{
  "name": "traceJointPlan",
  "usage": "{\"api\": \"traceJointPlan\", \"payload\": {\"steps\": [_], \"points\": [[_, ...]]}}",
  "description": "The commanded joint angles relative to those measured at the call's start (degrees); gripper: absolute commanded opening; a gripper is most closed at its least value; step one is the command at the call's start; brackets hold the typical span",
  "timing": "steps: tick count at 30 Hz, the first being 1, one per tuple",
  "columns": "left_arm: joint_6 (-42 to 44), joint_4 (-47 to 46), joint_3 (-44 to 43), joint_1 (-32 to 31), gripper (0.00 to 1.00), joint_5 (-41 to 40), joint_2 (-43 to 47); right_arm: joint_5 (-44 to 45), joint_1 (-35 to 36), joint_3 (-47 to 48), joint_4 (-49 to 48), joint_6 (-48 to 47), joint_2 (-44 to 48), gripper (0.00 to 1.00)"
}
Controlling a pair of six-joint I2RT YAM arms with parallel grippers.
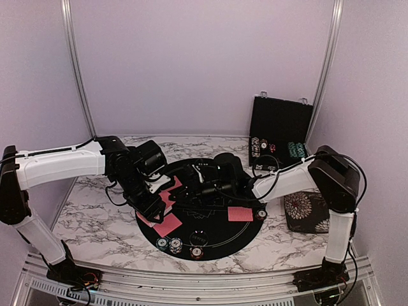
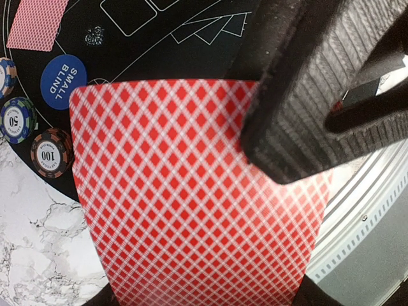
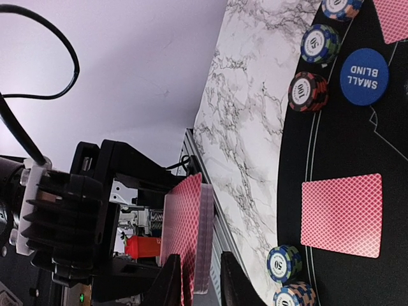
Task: Distribute texas hold em gaming equipment
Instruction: Pick up the poker card from the face-down deck piles.
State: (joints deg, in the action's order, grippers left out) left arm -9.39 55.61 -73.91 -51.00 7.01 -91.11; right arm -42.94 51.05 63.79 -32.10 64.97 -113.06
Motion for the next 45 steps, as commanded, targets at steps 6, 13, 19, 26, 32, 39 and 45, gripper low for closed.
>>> {"api": "traceJointPlan", "payload": {"steps": [6,13,19,26,32,39,45], "points": [[0.3,1.1,-1.1,-0.2,0.52,-0.4,-0.5,0.6,-0.9,-0.9,-1.0,0.6,2.4,0.14],[0.3,1.1,-1.1,-0.2,0.52,-0.5,-0.6,0.6,-1.2,-1.7,-1.7,1.0,2.9,0.08],[0.3,1.2,-1.0,-0.2,0.52,-0.5,-0.6,0.7,-1.5,-2.3,-2.2,1.3,3.6,0.06],[0.4,1.3,-0.9,-0.2,0.52,-0.6,-0.6,0.7,-1.6,-2.3,-2.5,1.4,4.1,0.05],[0.3,1.2,-0.9,-0.2,0.52,-0.6,-0.7,0.5,-1.6,-2.2,-2.6,1.3,4.8,0.03],[0.4,1.3,-0.8,-0.1,0.52,-0.7,-0.9,0.4,-1.7,-2.4,-2.6,1.5,5.7,0.02],[0.3,1.3,-0.8,-0.1,0.52,-0.7,-0.8,0.1,-2.2,-3.2,-4.3,2.7,6.1,0.01]]}}
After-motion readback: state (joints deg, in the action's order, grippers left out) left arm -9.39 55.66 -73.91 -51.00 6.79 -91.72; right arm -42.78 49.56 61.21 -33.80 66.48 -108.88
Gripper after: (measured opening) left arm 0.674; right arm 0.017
